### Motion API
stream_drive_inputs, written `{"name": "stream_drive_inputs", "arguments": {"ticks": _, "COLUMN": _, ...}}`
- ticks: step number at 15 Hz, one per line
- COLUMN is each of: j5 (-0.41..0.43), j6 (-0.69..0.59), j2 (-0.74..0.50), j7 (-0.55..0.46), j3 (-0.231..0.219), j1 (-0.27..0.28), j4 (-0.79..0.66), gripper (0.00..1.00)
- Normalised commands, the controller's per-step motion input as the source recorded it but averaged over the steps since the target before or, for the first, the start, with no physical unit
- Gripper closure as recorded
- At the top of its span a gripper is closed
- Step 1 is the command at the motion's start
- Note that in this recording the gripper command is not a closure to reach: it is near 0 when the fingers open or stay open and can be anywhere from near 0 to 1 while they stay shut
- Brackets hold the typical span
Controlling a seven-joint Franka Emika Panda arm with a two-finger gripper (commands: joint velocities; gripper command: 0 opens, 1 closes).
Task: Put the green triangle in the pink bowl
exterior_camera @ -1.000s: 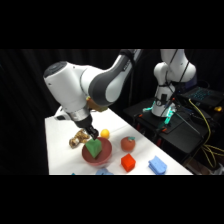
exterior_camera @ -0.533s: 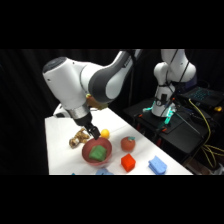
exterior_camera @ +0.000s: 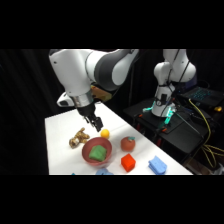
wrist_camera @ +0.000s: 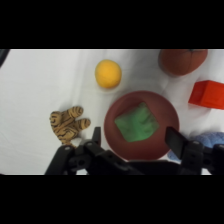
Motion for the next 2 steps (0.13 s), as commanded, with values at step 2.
{"name": "stream_drive_inputs", "arguments": {"ticks": 2, "j5": -0.015, "j6": 0.35, "j2": -0.74, "j7": -0.01, "j3": -0.037, "j1": -0.095, "j4": -0.82, "gripper": 0.00}}
